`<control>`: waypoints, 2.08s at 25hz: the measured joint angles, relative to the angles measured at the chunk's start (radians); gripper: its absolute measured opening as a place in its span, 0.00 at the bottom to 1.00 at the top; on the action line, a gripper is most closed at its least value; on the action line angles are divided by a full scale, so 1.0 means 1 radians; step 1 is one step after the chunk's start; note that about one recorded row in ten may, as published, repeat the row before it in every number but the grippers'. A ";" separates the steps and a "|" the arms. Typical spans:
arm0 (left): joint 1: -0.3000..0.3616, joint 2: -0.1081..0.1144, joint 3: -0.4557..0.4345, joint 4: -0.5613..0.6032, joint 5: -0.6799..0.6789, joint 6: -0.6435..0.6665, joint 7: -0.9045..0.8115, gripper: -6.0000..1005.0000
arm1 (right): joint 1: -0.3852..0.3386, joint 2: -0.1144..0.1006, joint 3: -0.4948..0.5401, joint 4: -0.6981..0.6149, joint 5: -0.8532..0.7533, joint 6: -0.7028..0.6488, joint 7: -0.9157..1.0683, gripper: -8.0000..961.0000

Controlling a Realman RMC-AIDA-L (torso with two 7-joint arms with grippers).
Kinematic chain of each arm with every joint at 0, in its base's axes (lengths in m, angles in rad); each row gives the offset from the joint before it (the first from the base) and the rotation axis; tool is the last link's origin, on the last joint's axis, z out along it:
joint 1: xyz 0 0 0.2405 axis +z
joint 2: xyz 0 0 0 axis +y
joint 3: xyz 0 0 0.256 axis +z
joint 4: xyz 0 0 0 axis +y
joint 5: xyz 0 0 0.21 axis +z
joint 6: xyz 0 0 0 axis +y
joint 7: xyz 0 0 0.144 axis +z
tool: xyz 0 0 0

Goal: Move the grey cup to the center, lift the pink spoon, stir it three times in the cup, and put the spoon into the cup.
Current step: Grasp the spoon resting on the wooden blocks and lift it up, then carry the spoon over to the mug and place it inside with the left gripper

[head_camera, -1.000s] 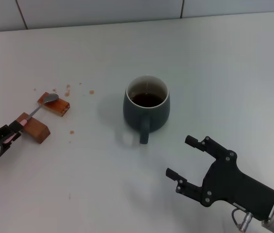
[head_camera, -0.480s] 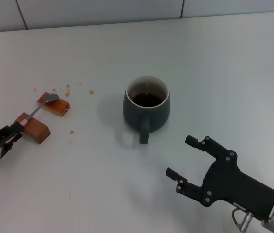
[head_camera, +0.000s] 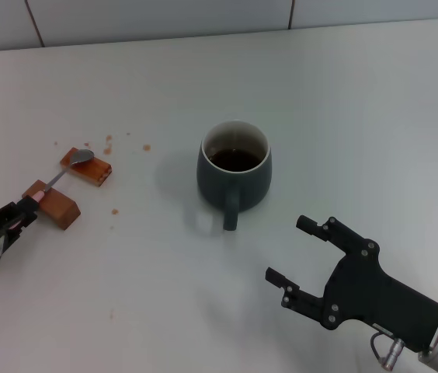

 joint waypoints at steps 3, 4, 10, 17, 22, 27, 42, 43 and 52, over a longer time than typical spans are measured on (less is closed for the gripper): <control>0.000 0.000 0.000 0.000 0.000 0.000 0.000 0.26 | 0.000 0.000 0.000 0.000 0.000 -0.001 0.000 0.82; 0.000 0.000 0.000 0.000 0.000 0.000 0.000 0.26 | 0.000 0.000 0.000 0.000 0.000 -0.001 0.000 0.82; -0.002 0.000 0.000 0.000 0.000 0.000 0.000 0.24 | 0.000 0.000 0.000 0.000 0.001 -0.002 0.000 0.82; -0.003 -0.001 0.010 -0.003 0.000 0.000 0.004 0.23 | 0.002 0.000 0.000 0.000 0.002 -0.002 0.000 0.82; -0.003 -0.003 0.012 -0.003 -0.001 -0.002 0.030 0.19 | 0.003 0.000 0.000 0.000 0.002 -0.002 0.000 0.82; -0.004 -0.003 0.012 -0.003 -0.001 -0.003 0.035 0.14 | 0.003 0.000 0.000 0.000 0.003 -0.003 0.000 0.82; -0.069 -0.001 -0.016 0.184 -0.069 0.325 0.080 0.14 | -0.002 0.000 0.005 0.000 0.007 -0.022 -0.001 0.82; -0.084 0.000 -0.009 0.214 -0.070 0.340 0.072 0.14 | -0.002 0.000 0.006 0.000 0.007 -0.025 -0.001 0.82; -0.191 0.008 0.377 0.802 -0.007 0.364 -0.086 0.14 | -0.029 -0.002 0.038 -0.022 0.010 -0.054 0.004 0.82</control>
